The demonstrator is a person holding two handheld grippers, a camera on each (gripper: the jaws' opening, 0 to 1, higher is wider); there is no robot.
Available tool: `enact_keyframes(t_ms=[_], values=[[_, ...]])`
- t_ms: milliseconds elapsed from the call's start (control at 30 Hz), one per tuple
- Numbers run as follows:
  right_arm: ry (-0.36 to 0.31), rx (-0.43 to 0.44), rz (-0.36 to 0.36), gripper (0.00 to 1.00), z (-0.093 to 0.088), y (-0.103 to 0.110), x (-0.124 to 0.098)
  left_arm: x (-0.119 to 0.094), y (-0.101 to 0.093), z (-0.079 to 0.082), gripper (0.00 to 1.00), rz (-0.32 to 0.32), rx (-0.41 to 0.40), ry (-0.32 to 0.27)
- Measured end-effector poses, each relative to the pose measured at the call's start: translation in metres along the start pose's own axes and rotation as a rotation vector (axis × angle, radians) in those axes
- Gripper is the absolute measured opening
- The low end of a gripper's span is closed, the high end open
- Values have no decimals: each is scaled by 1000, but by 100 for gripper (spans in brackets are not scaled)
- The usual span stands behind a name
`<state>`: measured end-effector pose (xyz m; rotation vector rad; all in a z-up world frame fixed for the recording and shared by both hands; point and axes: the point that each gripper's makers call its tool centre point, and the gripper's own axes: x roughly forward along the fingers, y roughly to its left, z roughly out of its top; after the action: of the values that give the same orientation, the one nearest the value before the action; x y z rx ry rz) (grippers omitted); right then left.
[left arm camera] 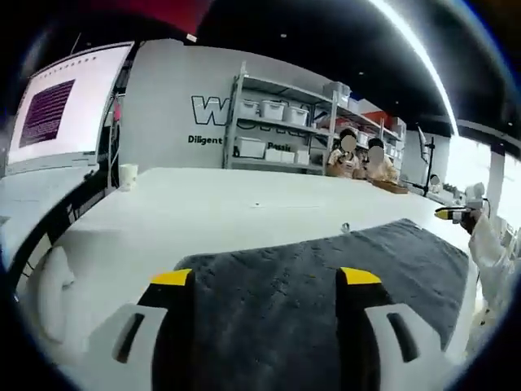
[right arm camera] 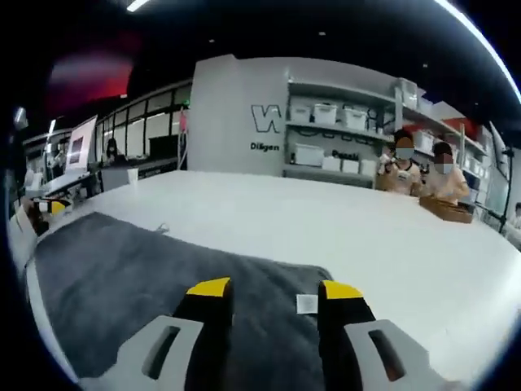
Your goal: Open the folded towel by lifting each exposed corner and separating the folded layers until the towel lies flat within the target outline without major curled edges
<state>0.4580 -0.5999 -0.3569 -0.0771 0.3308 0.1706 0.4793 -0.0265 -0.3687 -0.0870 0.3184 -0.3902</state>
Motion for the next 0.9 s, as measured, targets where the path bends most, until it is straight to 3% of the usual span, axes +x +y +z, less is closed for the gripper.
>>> enact_keyframes(t_ms=[133, 167, 200, 267, 467, 567, 833, 900], values=[[3, 7, 15, 43, 0, 1, 6, 5, 1, -1, 75, -12, -6, 9], [7, 26, 49, 44, -1, 1, 20, 10, 1, -3, 76, -25, -18, 19], [50, 36, 83, 44, -10, -5, 47, 26, 4, -4, 77, -44, -34, 39], [69, 24, 89, 45, -16, -11, 58, 49, 9, -8, 79, -64, -24, 74], [110, 55, 113, 47, -34, -17, 74, 74, 23, -28, 81, -63, -43, 137], [126, 70, 120, 49, -43, -19, 78, 78, 26, -36, 82, -58, -54, 147], [118, 51, 145, 55, -49, -18, 88, 77, 28, -35, 78, -52, -11, 140], [167, 25, 166, 55, -61, -16, 91, 77, 27, -36, 78, -54, -2, 137]])
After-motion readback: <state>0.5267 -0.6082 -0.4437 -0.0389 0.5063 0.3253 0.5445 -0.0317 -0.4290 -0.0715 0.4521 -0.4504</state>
